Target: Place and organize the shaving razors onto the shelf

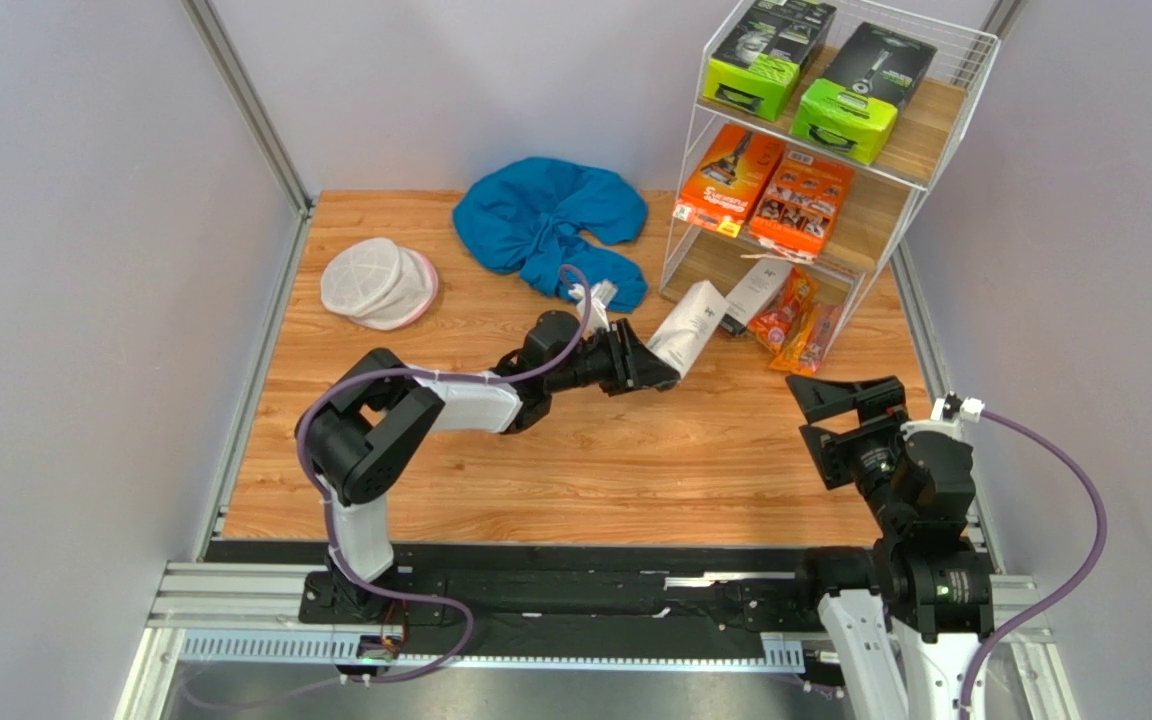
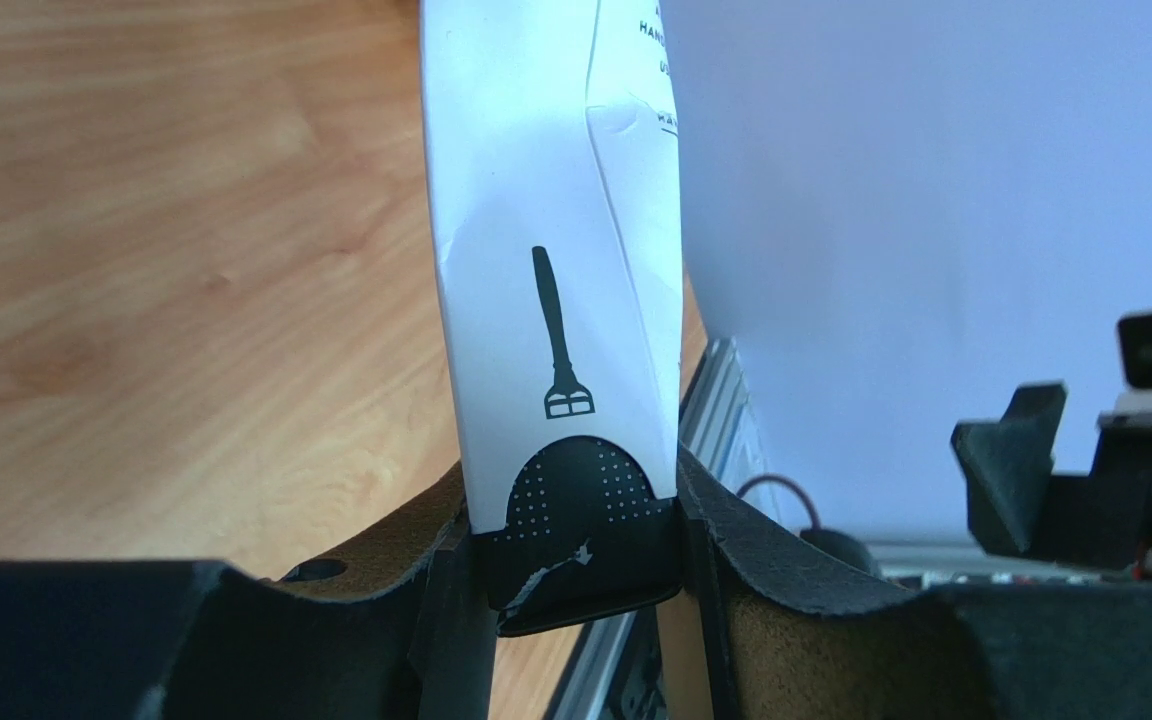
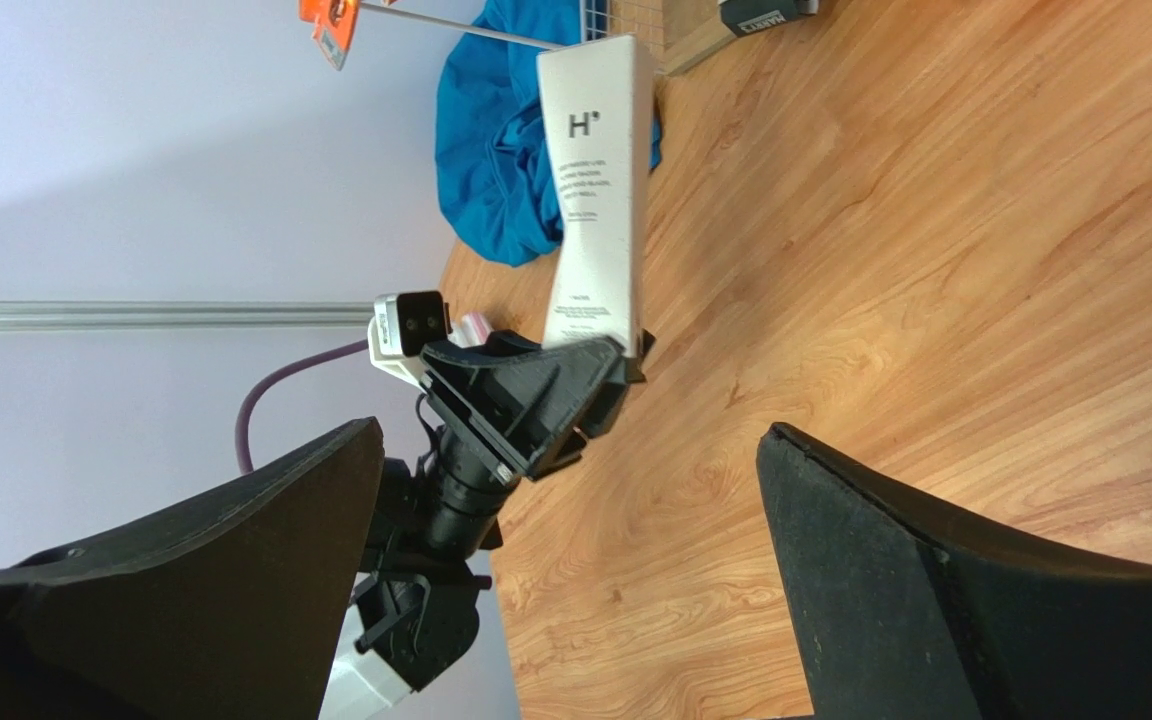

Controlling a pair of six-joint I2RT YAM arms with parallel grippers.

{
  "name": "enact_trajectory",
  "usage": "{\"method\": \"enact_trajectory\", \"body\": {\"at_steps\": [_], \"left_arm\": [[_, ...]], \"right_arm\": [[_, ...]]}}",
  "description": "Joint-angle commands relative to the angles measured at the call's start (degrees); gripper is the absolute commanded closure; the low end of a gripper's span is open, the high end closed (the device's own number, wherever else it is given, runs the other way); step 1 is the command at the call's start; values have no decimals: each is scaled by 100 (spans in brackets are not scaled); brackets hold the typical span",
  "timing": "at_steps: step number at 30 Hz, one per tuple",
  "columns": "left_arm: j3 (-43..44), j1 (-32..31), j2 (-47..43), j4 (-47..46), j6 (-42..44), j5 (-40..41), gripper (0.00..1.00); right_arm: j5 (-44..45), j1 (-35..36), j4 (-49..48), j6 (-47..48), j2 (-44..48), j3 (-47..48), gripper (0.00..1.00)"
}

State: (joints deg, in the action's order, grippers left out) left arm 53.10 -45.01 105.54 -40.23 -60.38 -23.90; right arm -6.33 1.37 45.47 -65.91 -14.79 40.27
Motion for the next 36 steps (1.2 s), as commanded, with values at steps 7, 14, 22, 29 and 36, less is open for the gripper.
{"method": "enact_trajectory", "body": {"at_steps": [7,14,22,29,36], "left_arm": [[622,247,870,-1338,-773,-256,100],[1536,519,1610,-1418,-1177,-387,100],[2729,643,2339,-803,-1151,-475,100],[4022,678,3121,-110,-1169,-668,100],[4410,731,3377,85,-1178,-405,97]], "right_arm": [[176,13,120,280,28,174,0],[202,13,155,342,11,227,0],[272,13,164,386,46,262,0],[299,4,164,421,29,350,0],[290,13,155,465,11,367,0]]}}
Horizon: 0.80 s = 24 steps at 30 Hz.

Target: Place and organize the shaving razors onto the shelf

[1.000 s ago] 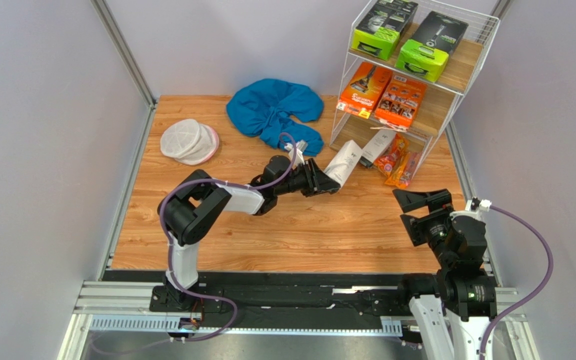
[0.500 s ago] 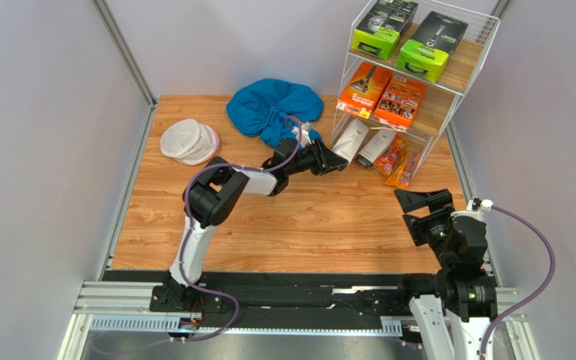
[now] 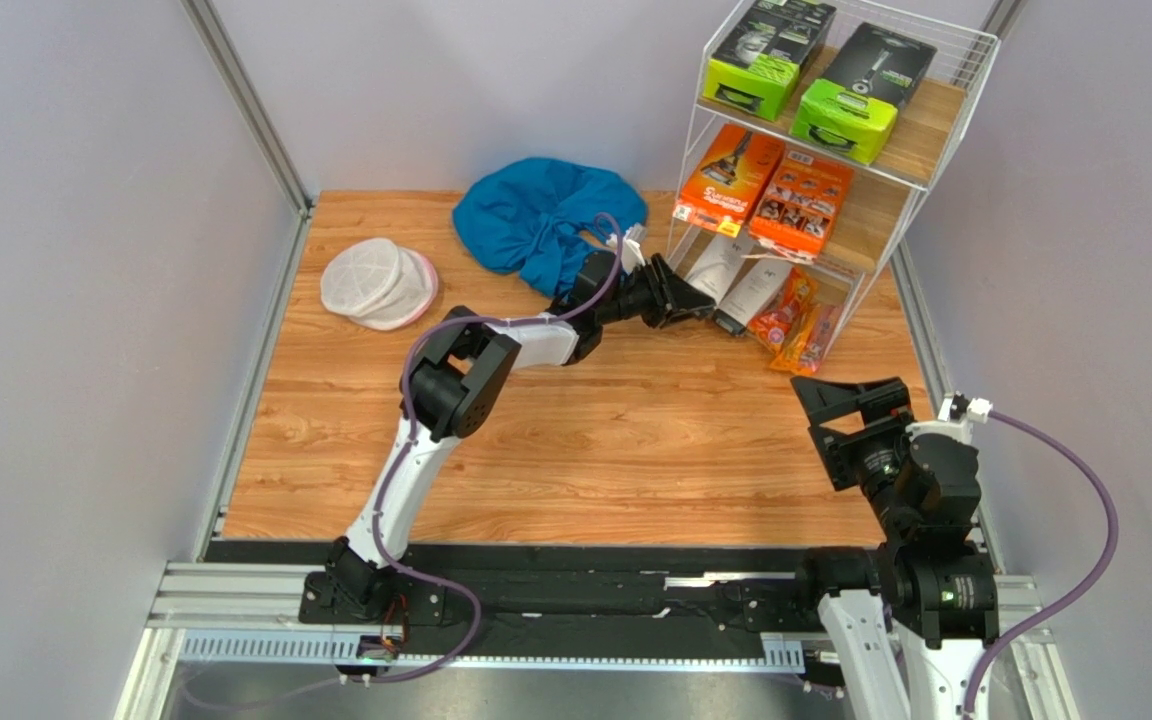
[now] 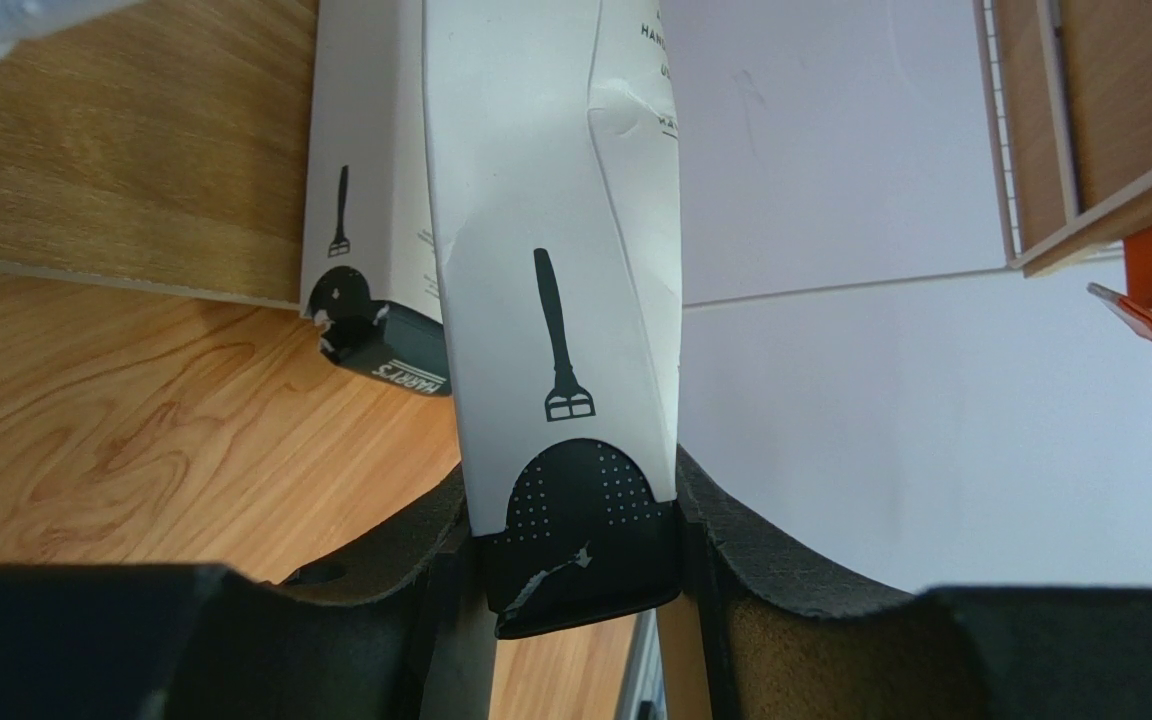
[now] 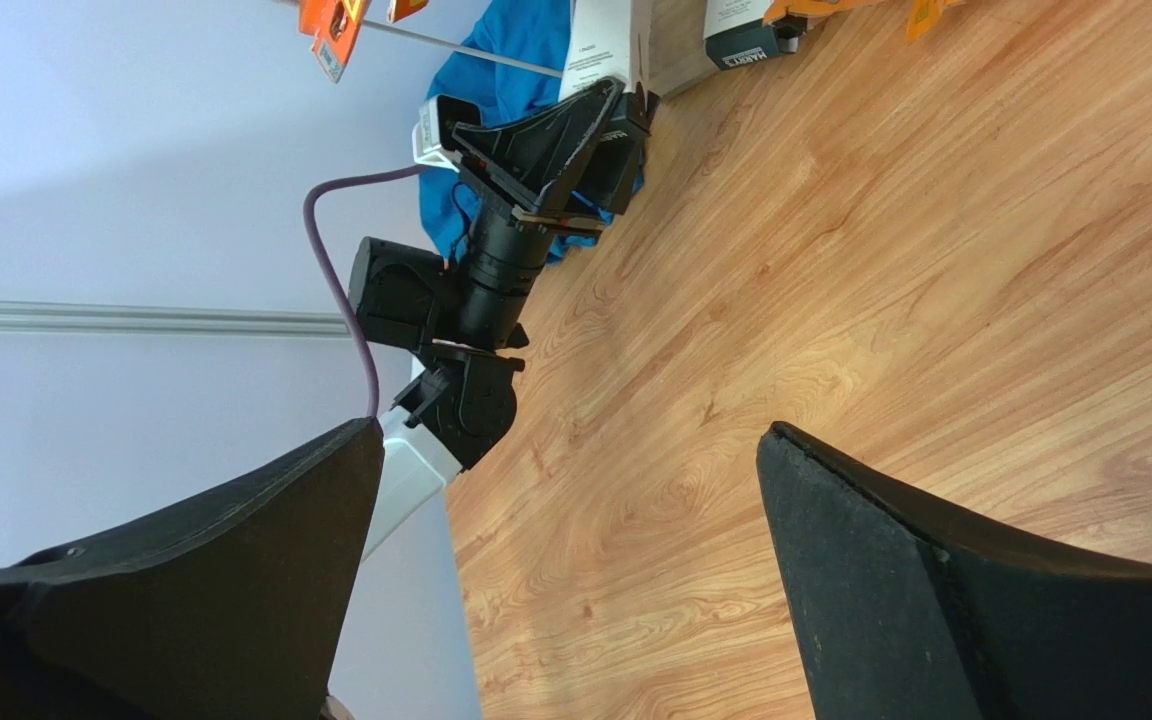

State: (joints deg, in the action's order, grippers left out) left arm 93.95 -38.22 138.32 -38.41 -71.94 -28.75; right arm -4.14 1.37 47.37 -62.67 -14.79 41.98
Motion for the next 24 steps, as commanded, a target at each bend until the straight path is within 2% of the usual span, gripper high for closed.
{"method": "enact_trajectory", "body": {"at_steps": [1,12,17,18,19,24], "left_arm": [[378,60,133,-87,-83,106,95],[1187,60,740,334,-233,300,82],[1555,86,950,668,-232,256,64],[1721,104,986,729,-224,221,59],[1810,104,1012,808,-172,195,50],[1899,165,1004,1134,-31,124,35]], "right_arm": [[71,13,-27,141,11,188,0],[63,13,-27,177,37,232,0],[28,13,-35,168,64,223,0],[27,13,-27,168,81,223,0],[19,13,-27,168,81,215,0],[10,13,-35,159,143,206,0]]}}
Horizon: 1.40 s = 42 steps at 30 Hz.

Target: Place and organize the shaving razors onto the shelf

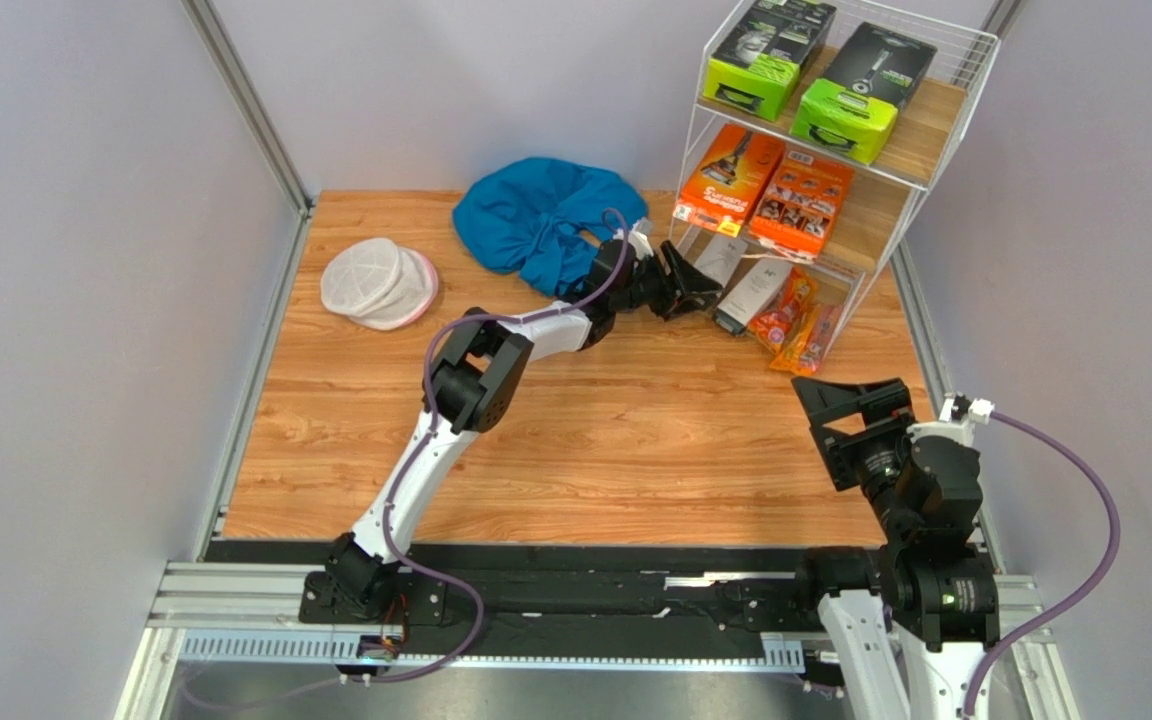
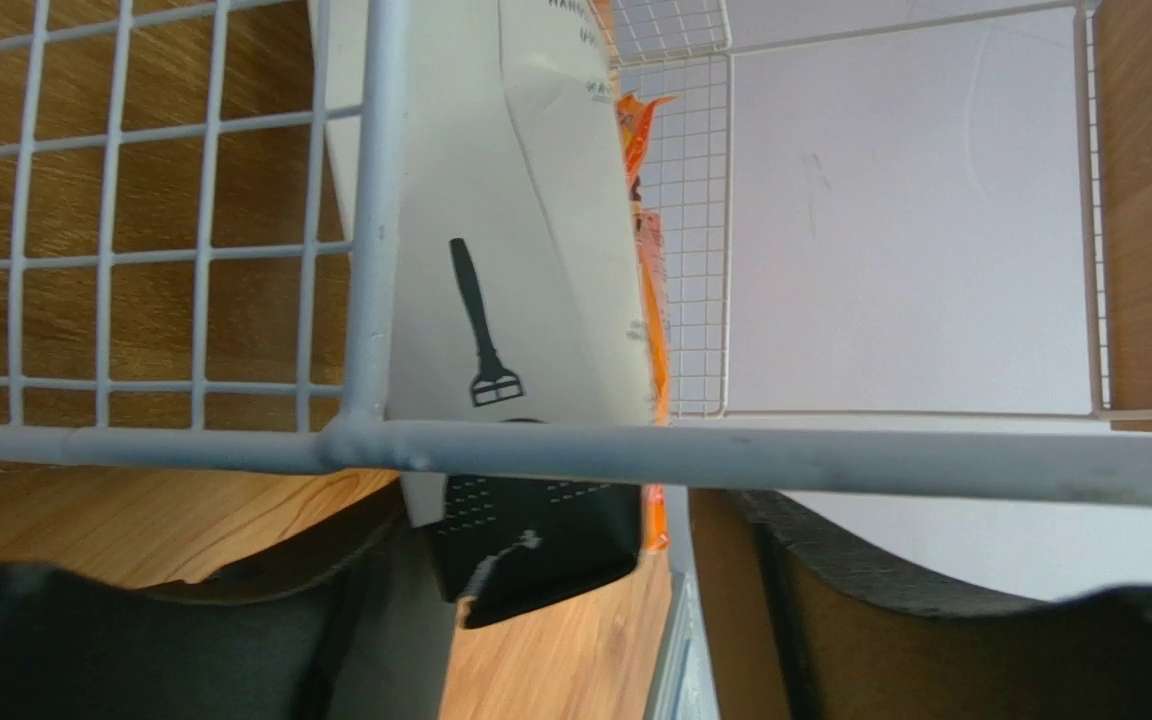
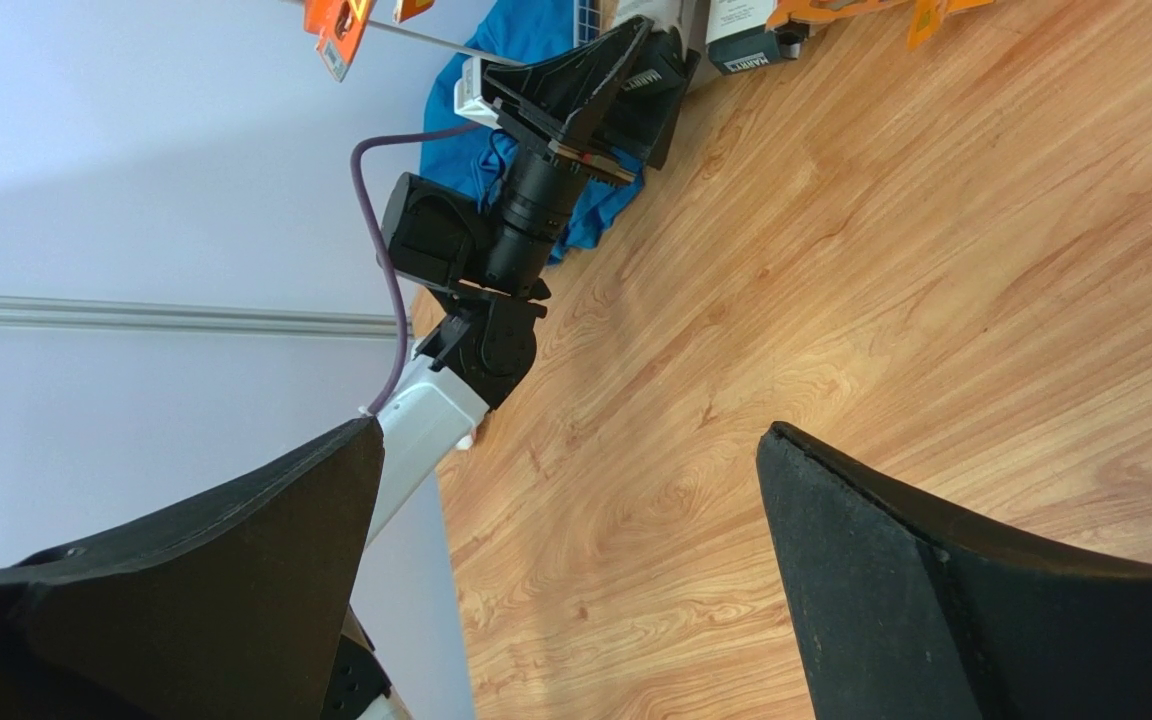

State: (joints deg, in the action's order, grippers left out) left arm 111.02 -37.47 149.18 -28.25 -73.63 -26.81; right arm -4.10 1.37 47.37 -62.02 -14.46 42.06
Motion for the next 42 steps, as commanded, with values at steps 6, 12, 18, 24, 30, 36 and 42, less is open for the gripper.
{"method": "enact_trajectory", "body": {"at_steps": [6,12,18,24,30,36,42], "left_arm": [[165,144,-162,565,182,-114,22],[-413,144,-469,627,225,-97,1],[-940,144,-899,812,621,-141,1],[-1679,144,-1400,470,902,-193,1],[-2444,30,-2498,732,2105,-114,1],[-2831,-146,-3974,2076,3529,140,1],[-2963,-296,-5293,4323,4619,1351,1]], "right_arm": [[-21,13,-44,58,119,188,0],[-56,13,-35,14,171,144,0],[-91,13,-44,-21,206,118,0],[-135,13,-44,32,207,127,0],[-153,13,-27,365,93,302,0],[-214,13,-26,638,-145,487,0],[-214,13,-88,972,-548,776,0]]}}
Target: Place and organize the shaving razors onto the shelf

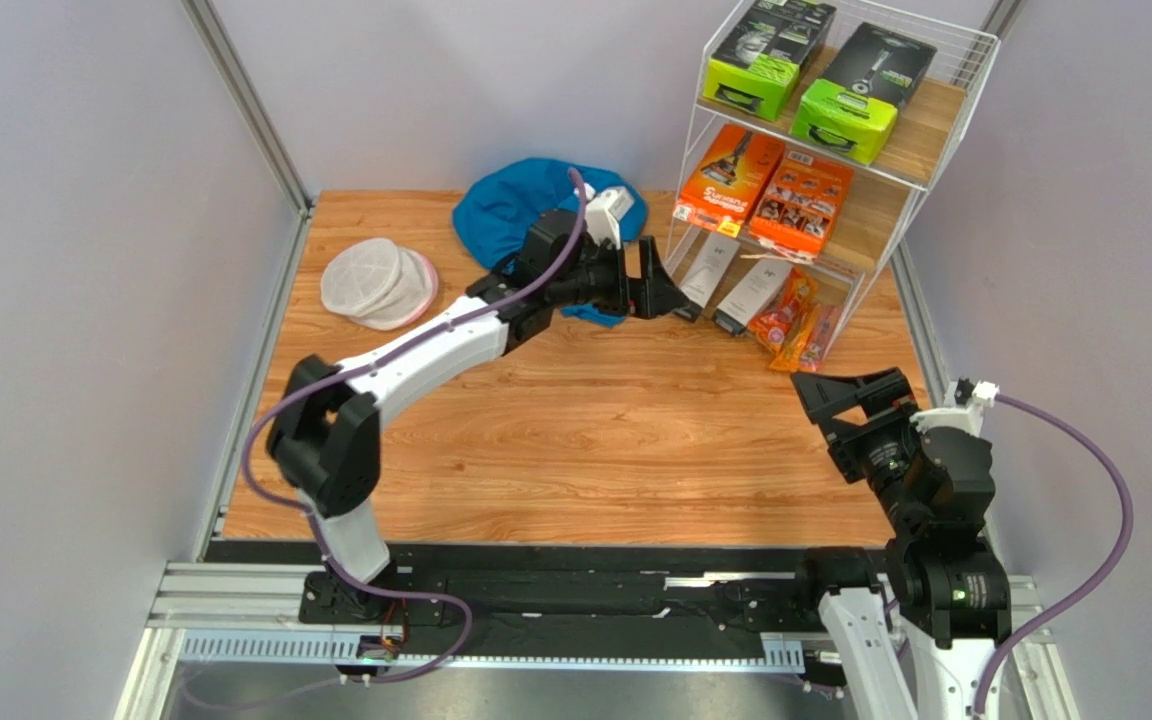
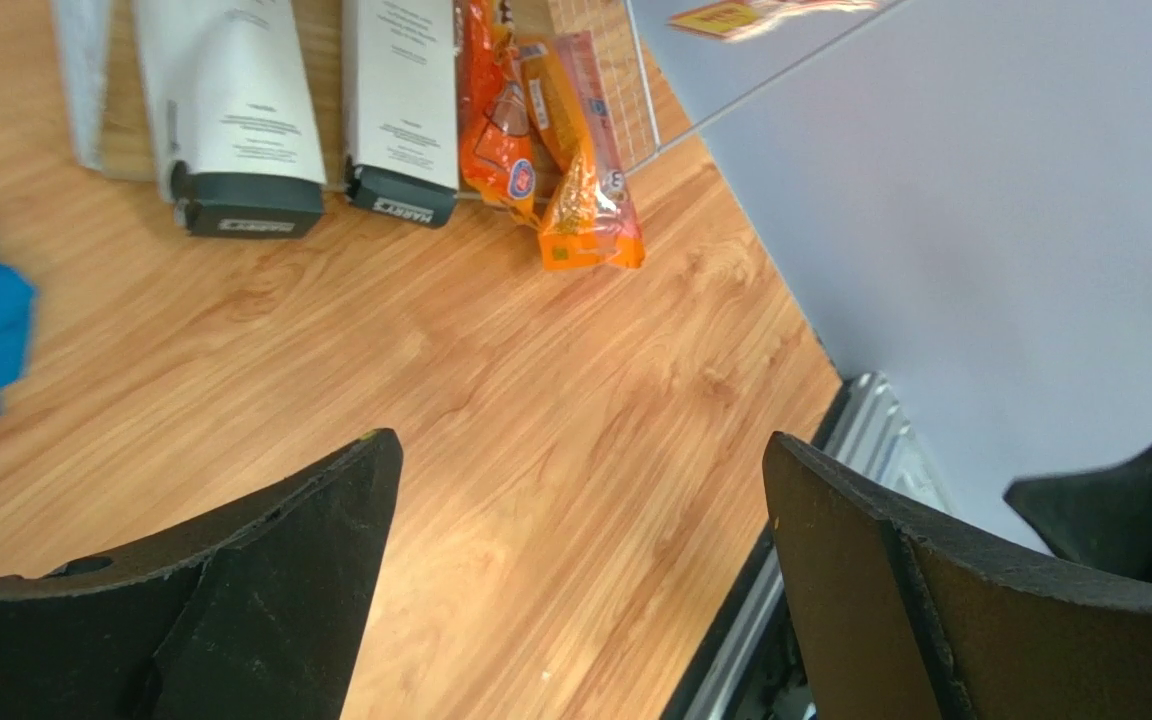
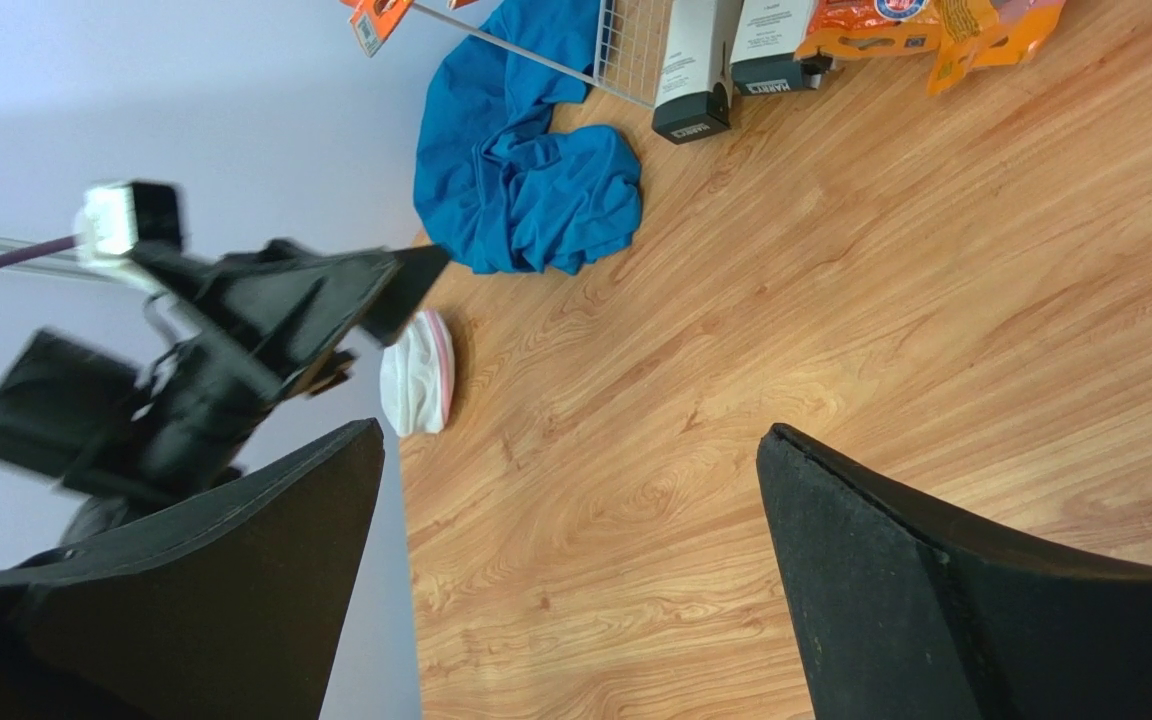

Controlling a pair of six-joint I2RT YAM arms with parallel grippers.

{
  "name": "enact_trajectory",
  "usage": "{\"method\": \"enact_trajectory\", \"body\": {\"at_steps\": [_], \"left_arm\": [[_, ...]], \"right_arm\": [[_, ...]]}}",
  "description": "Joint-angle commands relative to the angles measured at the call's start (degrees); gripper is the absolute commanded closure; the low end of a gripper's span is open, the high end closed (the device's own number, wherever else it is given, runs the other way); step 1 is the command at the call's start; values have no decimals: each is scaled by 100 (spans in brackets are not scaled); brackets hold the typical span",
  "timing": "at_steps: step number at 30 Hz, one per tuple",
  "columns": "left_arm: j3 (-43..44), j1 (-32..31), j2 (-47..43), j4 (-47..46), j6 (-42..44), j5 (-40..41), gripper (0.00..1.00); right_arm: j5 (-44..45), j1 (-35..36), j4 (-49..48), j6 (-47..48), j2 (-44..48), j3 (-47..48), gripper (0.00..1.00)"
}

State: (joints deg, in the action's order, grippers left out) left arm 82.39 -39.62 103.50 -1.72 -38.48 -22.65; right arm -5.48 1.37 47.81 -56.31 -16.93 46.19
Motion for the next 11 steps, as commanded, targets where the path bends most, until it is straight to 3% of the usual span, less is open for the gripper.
{"method": "enact_trajectory", "body": {"at_steps": [1,6,11], "left_arm": [[-118,-73,-1005,1901,1193,1121,1],[-407,-81,-1902,2605,1870,1799,1],[-803,-73,-2694,2501,2301,1247,1]], "right_arm": [[-85,22,-132,515,-363,494,0],[-59,13,-158,709,-601,742,0],[-235,13,-281,674,-619,646,0]]}}
